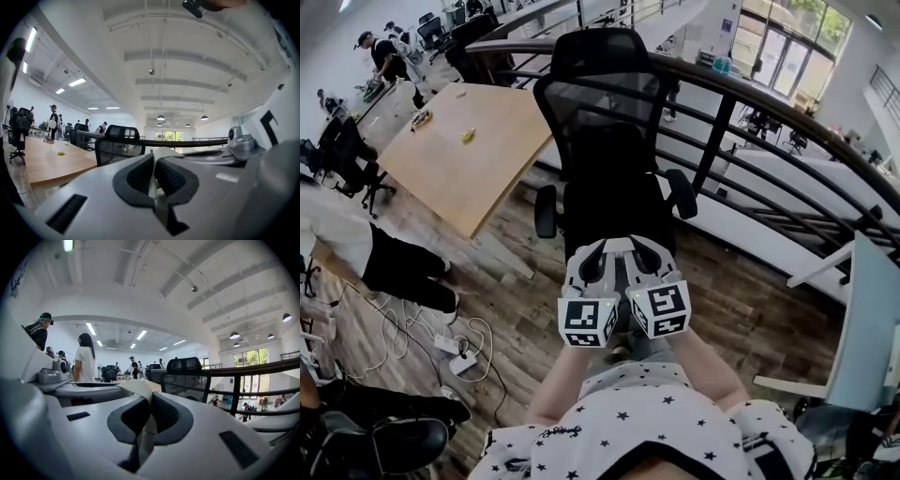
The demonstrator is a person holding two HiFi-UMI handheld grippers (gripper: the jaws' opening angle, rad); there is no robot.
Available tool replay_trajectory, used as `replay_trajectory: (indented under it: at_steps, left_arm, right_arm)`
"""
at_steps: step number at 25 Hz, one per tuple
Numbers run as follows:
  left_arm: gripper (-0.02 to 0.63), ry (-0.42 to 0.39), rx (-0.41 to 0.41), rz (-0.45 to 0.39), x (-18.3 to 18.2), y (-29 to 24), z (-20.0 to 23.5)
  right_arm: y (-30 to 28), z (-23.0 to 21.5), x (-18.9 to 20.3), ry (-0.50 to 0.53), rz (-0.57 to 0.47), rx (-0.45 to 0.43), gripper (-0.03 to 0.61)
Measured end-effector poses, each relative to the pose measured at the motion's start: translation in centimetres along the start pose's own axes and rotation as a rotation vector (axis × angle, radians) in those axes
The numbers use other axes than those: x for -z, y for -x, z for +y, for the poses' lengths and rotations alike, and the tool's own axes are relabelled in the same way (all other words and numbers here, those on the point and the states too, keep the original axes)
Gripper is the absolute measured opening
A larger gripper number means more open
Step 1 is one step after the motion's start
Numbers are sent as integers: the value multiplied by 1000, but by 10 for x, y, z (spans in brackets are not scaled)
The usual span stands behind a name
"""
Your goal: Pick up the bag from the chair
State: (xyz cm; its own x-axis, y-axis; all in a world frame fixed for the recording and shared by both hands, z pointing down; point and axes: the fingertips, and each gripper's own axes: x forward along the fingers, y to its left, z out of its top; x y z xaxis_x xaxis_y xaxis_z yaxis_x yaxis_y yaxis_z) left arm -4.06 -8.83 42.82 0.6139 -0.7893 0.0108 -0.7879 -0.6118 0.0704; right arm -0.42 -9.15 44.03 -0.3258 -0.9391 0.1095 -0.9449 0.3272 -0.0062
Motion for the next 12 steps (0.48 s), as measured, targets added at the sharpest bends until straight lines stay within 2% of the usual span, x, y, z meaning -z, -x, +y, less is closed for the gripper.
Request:
replay_trajectory:
  at_steps: [12]
  left_arm:
    - [14, 18, 15, -23, -13, 54, -31]
  right_arm:
    - [55, 29, -12, 29, -11, -27, -2]
